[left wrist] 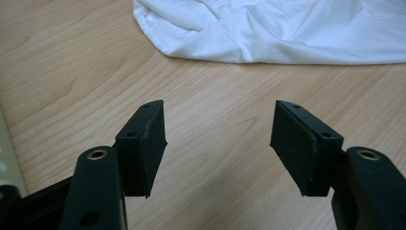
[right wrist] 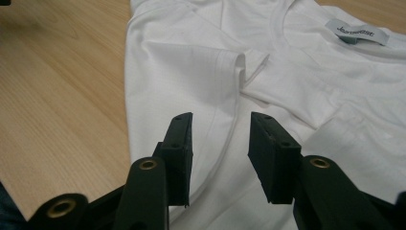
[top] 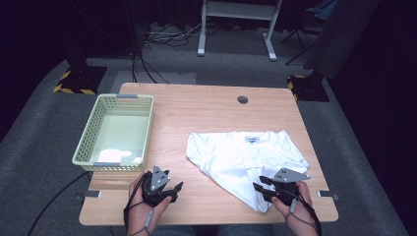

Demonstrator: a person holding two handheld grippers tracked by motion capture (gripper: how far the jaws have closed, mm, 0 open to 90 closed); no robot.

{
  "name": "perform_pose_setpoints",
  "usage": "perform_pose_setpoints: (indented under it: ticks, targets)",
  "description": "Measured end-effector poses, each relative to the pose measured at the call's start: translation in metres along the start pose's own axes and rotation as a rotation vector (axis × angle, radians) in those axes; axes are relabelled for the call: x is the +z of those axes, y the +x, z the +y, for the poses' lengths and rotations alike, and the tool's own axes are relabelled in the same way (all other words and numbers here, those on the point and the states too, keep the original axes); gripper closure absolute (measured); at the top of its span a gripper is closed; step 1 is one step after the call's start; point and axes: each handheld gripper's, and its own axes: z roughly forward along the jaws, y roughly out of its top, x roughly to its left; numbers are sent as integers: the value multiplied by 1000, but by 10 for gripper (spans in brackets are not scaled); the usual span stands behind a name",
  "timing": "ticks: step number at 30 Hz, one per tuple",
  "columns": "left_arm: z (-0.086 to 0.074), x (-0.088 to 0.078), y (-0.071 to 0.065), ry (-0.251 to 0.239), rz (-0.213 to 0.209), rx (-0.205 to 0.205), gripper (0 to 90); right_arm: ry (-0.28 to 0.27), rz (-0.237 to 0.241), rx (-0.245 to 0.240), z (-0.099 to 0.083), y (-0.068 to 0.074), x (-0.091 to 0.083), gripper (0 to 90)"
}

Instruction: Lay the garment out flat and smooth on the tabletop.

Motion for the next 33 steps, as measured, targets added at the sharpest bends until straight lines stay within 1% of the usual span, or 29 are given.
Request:
perform_pose_setpoints:
  ticks: [2, 5, 9, 12, 16, 19, 23, 29, 33]
  targets:
    - [-2, -2, 1, -2, 4, -2, 364, 1, -4, -7, 4, -2, 4, 613]
    - [-5, -6, 3, -2, 15, -9, 360, 4, -18, -33, 9, -2, 10, 614]
    - [-9, -11, 6, -4, 28, -19, 358, -3, -22, -49, 17, -2, 17, 624]
    - [-12, -14, 7, 1, 35, -26, 357, -3, -14, -56, 24, -3, 22, 614]
    - [-15, -18, 8, 0, 46, -24, 355, -17, -20, -56, 35, -5, 28, 614]
    - [-19, -21, 10, 4, 56, -25, 354, -20, -30, -65, 43, -7, 35, 609]
    - [-23, -22, 11, 12, 63, -29, 351, -22, -58, -89, 53, -9, 46, 609]
    - [-28, -27, 13, 18, 79, -40, 349, -7, -72, -70, 61, -20, 68, 608]
    - [-29, -29, 14, 16, 83, -43, 348, 30, -89, -58, 62, -28, 81, 579]
